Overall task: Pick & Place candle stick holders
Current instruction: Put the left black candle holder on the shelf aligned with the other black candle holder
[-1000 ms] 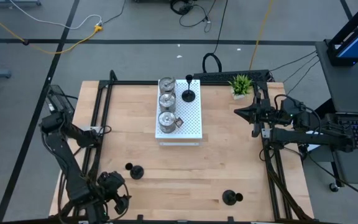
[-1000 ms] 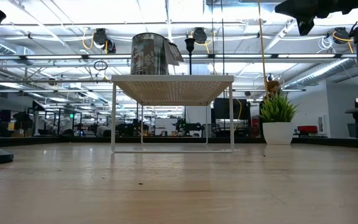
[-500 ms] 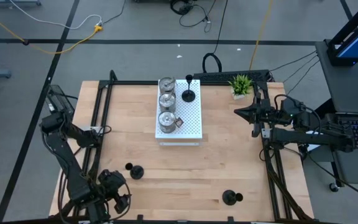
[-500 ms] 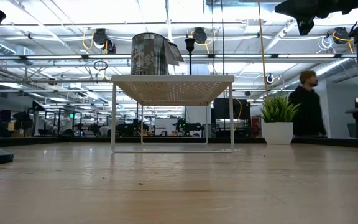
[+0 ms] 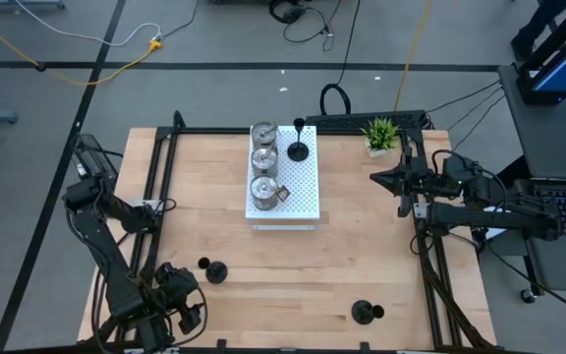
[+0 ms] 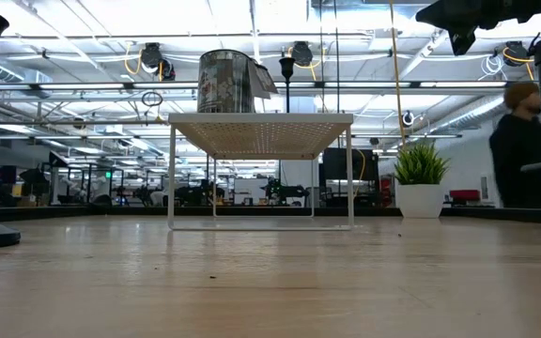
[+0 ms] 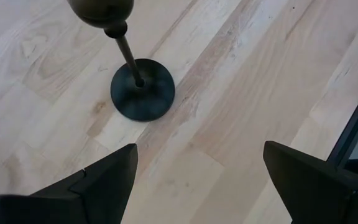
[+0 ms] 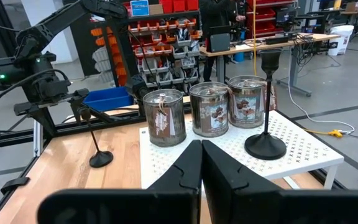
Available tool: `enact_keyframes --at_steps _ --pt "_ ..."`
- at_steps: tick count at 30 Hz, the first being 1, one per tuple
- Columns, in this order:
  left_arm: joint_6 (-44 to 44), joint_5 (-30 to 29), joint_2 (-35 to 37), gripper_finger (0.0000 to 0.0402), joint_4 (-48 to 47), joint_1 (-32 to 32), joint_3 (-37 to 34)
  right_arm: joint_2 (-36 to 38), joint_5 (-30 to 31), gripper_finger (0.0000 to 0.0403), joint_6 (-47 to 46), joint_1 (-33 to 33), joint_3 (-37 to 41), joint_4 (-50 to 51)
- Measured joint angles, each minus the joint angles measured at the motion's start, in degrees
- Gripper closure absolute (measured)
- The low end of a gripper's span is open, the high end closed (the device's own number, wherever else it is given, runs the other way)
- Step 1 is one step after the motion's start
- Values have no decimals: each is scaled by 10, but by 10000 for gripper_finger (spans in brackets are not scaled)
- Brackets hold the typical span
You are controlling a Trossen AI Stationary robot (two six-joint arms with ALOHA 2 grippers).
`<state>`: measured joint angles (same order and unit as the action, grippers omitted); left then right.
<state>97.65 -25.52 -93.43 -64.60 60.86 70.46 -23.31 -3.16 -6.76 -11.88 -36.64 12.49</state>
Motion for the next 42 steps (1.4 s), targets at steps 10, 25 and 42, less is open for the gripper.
enact_keyframes --at_steps 10,25,42 --pt "1 22 0 50 -19 0 0 0 0 402 0 0 0 0" --pt "-24 71 0 50 -22 0 0 0 1 402 0 0 0 -1" --pt "-69 55 0 50 -26 0 0 0 1 402 0 0 0 0"
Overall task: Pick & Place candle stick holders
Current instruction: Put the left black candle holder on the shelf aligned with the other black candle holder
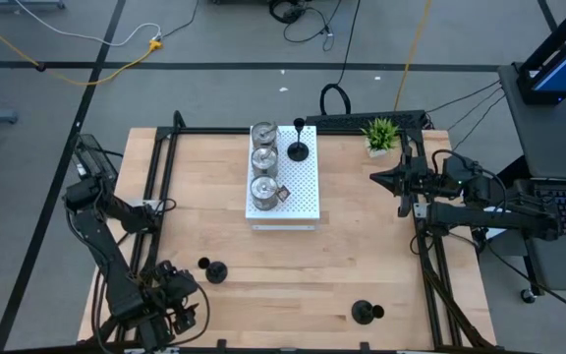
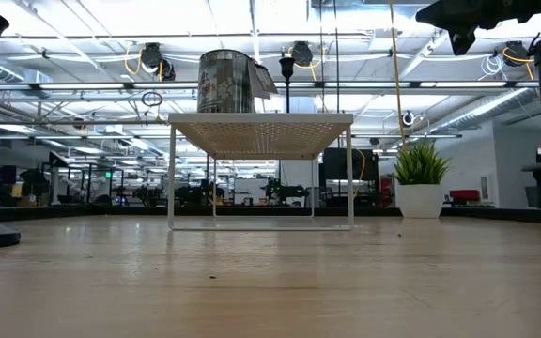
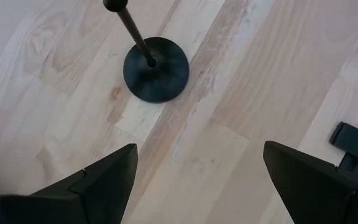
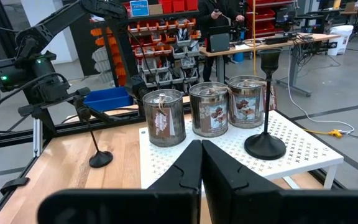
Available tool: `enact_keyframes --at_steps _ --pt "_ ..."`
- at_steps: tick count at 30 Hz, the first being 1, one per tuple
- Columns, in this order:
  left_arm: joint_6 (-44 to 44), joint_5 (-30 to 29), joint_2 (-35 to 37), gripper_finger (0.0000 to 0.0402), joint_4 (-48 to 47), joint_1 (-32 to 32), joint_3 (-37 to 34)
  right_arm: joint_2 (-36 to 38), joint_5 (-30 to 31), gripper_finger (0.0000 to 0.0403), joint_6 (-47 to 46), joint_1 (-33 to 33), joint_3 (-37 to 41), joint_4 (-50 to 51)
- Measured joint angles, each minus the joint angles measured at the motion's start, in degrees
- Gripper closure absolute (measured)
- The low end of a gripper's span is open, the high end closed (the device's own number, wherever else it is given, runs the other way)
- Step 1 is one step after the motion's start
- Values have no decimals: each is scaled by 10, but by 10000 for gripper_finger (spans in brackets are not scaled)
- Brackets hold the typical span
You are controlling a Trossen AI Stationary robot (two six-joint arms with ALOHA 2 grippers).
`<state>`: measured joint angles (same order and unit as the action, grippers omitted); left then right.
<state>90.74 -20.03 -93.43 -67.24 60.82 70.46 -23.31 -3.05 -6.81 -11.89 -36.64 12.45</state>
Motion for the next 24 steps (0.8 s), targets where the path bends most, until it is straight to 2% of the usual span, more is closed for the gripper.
enact_keyframes --at_steps 13,21,24 --pt "32 -1 0 50 -2 0 0 0 0 402 0 0 0 0" --pt "42 -35 0 50 0 0 -15 0 0 402 0 0 0 3" --pt "73 -38 0 50 4 0 -32 0 0 401 0 0 0 3"
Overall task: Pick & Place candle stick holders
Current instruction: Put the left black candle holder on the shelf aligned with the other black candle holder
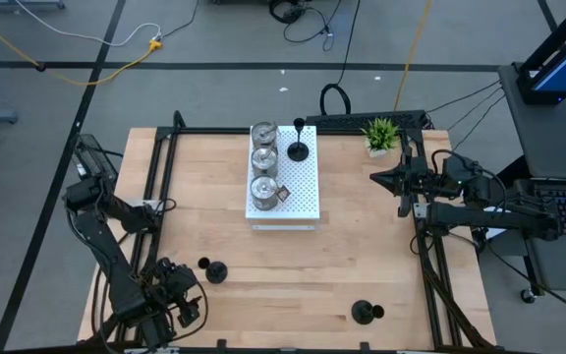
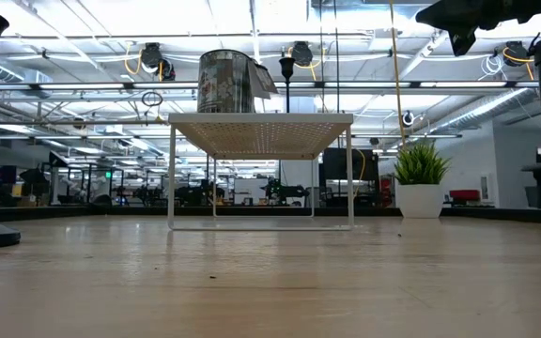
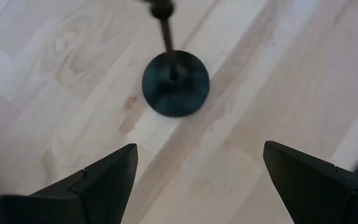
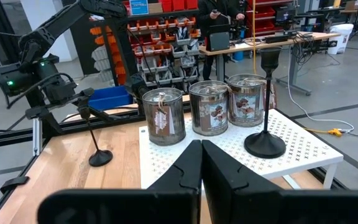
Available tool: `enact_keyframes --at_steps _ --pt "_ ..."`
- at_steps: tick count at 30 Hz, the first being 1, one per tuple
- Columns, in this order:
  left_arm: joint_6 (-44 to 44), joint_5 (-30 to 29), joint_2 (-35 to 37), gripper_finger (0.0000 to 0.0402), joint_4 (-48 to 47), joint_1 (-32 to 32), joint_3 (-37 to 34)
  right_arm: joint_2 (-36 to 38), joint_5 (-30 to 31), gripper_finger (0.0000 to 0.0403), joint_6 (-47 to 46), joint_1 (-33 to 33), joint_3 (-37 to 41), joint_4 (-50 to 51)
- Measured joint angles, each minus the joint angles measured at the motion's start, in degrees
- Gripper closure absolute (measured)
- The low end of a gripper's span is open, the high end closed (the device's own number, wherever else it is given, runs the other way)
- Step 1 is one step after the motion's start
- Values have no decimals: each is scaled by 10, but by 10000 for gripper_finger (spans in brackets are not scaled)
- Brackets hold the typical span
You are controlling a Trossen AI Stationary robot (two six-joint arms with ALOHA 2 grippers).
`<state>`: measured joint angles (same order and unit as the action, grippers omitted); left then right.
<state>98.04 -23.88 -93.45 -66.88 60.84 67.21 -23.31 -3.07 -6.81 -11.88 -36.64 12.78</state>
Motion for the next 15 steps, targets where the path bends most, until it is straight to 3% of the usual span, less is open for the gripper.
enact_keyframes --at_steps 8,15 --pt "82 -92 0 50 3 12 -23 0 0 402 0 0 0 0" --pt "90 -110 0 50 28 13 -67 0 0 402 0 0 0 0"
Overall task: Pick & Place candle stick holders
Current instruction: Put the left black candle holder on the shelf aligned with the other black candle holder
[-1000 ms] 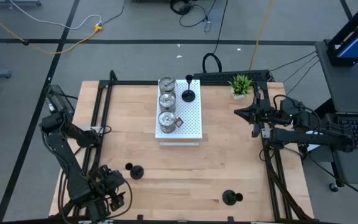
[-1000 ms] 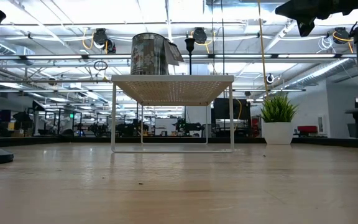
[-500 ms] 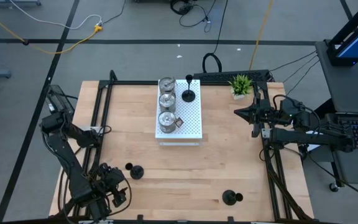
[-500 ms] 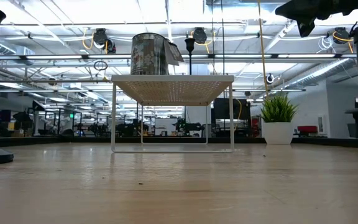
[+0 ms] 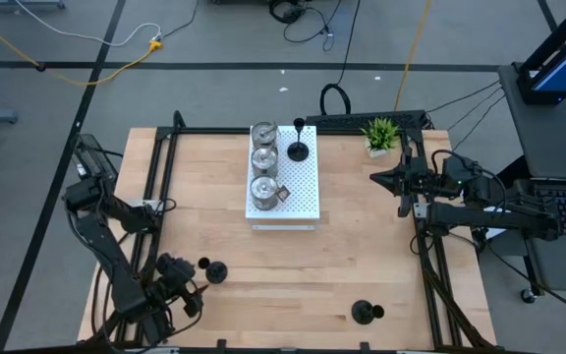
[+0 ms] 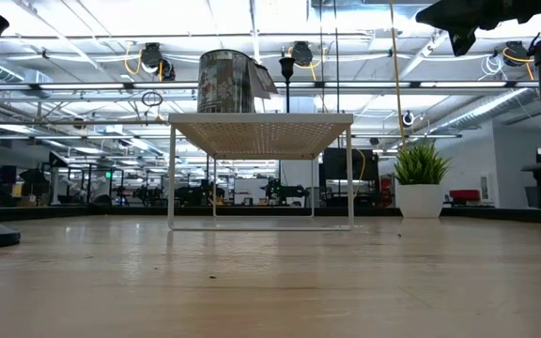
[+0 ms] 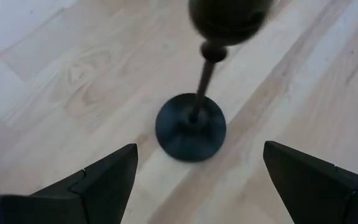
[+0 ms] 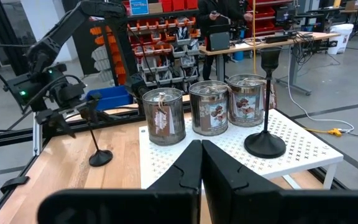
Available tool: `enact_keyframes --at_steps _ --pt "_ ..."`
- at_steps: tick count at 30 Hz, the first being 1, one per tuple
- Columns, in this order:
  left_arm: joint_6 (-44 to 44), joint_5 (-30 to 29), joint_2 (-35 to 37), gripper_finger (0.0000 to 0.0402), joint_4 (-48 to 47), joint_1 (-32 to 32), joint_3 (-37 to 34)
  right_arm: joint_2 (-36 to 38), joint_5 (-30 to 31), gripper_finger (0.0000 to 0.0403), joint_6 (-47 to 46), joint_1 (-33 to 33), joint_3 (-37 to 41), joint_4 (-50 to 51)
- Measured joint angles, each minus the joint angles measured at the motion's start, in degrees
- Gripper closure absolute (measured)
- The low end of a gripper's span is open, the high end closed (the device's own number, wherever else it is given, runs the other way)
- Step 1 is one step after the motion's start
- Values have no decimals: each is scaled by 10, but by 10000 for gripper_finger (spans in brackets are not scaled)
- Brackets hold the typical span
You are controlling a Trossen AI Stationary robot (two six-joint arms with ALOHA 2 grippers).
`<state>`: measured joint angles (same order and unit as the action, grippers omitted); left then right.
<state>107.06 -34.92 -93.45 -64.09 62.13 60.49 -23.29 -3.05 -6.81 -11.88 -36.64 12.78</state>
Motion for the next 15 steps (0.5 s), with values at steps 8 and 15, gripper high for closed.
enact_keyframes --at_steps 8,15 --pt "18 -68 0 50 73 -4 -74 0 0 402 0 0 0 0" --pt "26 -119 0 50 125 -21 -124 0 0 402 0 0 0 0"
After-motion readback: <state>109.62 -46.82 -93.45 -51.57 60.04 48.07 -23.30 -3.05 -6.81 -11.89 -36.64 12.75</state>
